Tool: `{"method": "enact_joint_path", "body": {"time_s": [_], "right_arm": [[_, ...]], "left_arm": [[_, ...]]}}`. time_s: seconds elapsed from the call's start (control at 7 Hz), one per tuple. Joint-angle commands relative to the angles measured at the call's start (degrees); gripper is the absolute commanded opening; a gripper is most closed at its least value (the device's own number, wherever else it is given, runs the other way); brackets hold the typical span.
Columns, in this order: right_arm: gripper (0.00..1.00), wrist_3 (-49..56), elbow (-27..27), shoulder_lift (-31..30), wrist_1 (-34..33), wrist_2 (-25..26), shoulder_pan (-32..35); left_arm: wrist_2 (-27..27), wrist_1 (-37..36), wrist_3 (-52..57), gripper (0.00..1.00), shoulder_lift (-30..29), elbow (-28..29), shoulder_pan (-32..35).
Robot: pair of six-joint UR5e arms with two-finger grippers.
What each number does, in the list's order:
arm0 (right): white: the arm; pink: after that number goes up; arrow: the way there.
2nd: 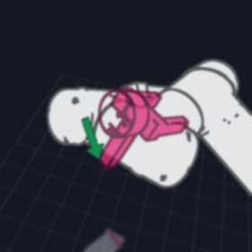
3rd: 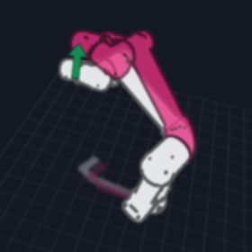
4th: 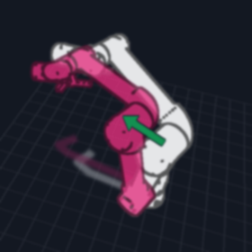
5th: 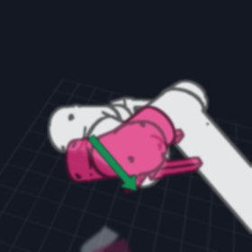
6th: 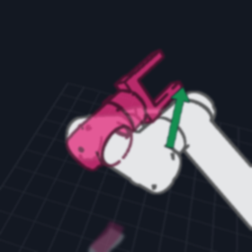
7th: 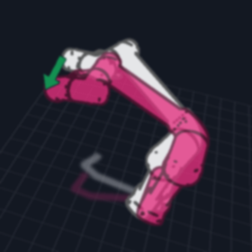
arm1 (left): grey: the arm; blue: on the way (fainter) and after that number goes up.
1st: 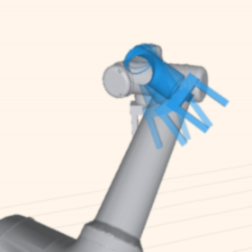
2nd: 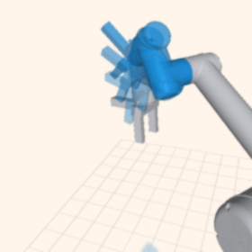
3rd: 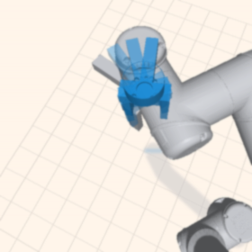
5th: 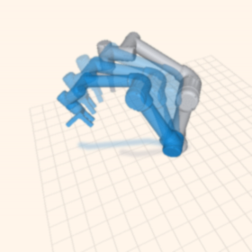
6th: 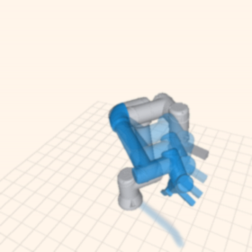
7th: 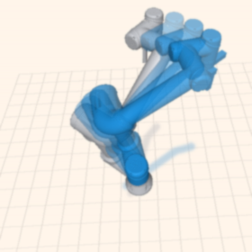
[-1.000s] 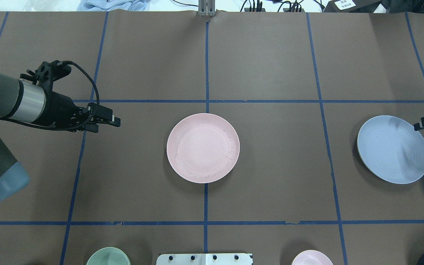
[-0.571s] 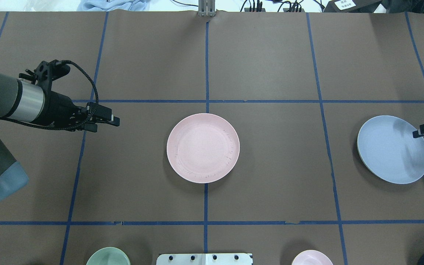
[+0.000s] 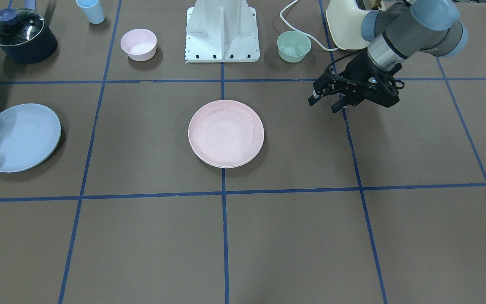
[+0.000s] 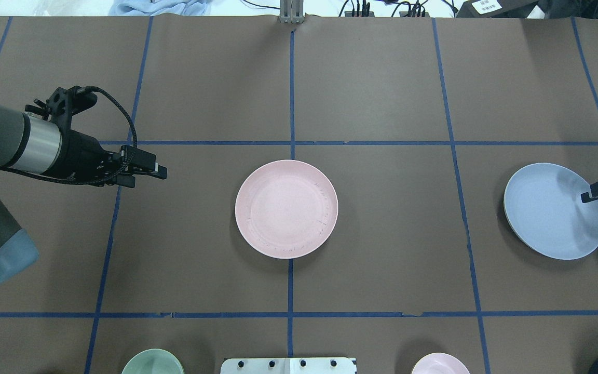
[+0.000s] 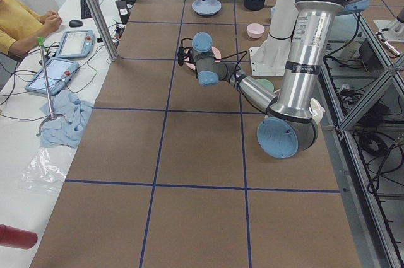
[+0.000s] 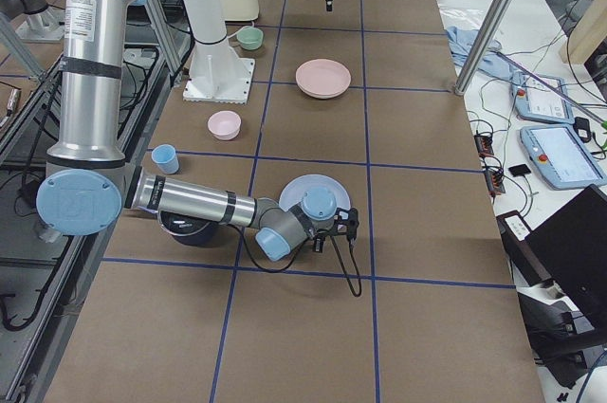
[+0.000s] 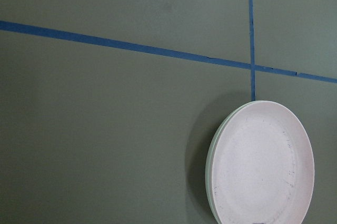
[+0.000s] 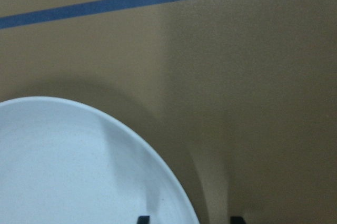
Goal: Stack three plates with pink and blue
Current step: 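Grasp the light blue plate rim with the right gripper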
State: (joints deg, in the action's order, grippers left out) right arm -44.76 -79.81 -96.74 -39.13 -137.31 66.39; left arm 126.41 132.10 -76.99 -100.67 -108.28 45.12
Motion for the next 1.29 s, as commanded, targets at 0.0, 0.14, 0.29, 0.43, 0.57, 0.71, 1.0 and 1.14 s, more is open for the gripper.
{"method": "enact_joint_path", "body": {"time_s": [0.0,0.14,0.29,0.43,0.57,0.71,1.0,1.14], "right_arm": [[0.0,0.03,0.0,-0.03,0.02,-0.86,-0.12],[0.0,0.03,0.0,-0.03,0.11,-1.55,-0.12],[0.0,-0.06,-0.6,-0.2,0.81,-3.13,-0.03],[0.0,-0.06,-0.87,-0.21,1.25,-5.41,0.05],[0.0,-0.15,-2.27,-0.29,1.34,-7.08,0.05],[0.0,-0.67,-4.72,-0.12,1.25,-8.06,0.05],[0.0,-18.6,-10.15,5.04,1.43,-8.5,-1.16],[0.0,-27.66,-12.8,8.46,1.43,-7.46,-4.57]], "left_arm": [[-0.11,0.0,0.0,0.88,0.21,-0.26,0.06],[-0.12,0.09,0.0,0.88,0.73,-0.35,0.06],[-0.12,0.09,0.0,0.88,0.82,-0.53,0.06],[-0.12,0.09,0.0,0.88,0.82,-0.53,-0.03],[-0.12,0.09,0.0,0.88,0.82,-0.62,0.06],[-0.12,0.09,0.0,0.88,1.0,-0.88,0.06],[0.06,0.26,0.17,0.88,2.48,-2.19,0.06],[0.06,0.26,2.09,0.88,3.28,-2.72,0.32]]}}
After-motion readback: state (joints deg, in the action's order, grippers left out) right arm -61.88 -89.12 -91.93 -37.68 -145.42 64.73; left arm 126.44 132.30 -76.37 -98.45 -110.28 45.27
